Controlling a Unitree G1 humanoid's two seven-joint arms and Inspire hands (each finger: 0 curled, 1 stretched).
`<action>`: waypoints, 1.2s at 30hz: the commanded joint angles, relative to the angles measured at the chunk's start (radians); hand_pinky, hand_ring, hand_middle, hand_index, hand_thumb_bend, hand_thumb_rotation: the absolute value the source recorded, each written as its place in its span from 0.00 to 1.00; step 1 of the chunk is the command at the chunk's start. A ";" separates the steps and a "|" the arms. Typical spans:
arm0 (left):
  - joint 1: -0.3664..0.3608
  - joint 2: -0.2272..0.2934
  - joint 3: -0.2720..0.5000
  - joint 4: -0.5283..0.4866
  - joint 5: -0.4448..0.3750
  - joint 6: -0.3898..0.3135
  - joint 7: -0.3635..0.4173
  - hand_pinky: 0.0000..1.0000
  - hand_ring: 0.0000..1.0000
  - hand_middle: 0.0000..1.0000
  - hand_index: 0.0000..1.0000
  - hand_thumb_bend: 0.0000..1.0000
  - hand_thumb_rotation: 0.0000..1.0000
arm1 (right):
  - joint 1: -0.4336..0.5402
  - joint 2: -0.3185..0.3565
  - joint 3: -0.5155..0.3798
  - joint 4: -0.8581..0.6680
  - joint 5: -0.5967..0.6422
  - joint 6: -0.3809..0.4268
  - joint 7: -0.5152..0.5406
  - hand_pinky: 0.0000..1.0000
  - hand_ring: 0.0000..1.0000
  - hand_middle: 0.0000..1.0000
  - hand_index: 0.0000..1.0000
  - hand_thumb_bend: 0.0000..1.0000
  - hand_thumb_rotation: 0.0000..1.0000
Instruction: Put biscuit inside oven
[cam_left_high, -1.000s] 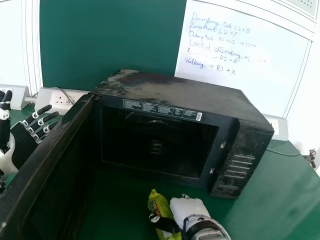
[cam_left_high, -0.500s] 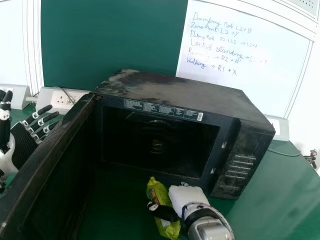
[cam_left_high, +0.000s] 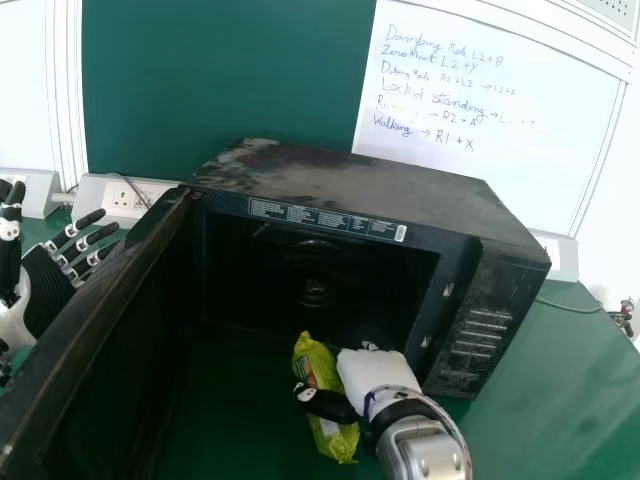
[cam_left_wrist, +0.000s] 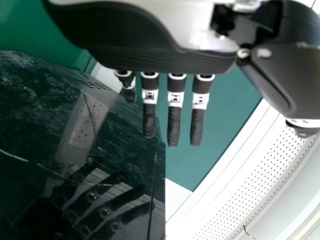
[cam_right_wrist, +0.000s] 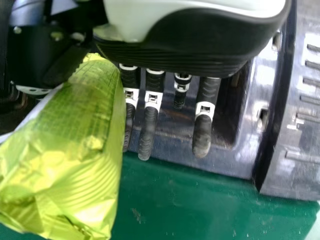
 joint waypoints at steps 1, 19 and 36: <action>-0.004 -0.007 -0.009 -0.007 0.003 -0.009 -0.007 0.83 0.81 0.77 0.74 0.33 0.18 | -0.038 0.001 -0.010 0.010 0.000 0.005 -0.025 0.22 0.39 0.51 0.49 0.52 0.00; 0.004 -0.013 -0.009 -0.014 -0.001 -0.009 -0.005 0.76 0.78 0.75 0.72 0.27 0.17 | -0.217 0.025 -0.015 0.124 0.012 0.052 -0.011 0.24 0.40 0.51 0.49 0.52 0.00; 0.012 -0.023 -0.011 -0.019 0.005 -0.024 -0.012 0.67 0.72 0.71 0.68 0.33 0.16 | -0.324 0.033 0.008 0.235 0.077 0.084 -0.145 0.19 0.39 0.52 0.49 0.52 0.00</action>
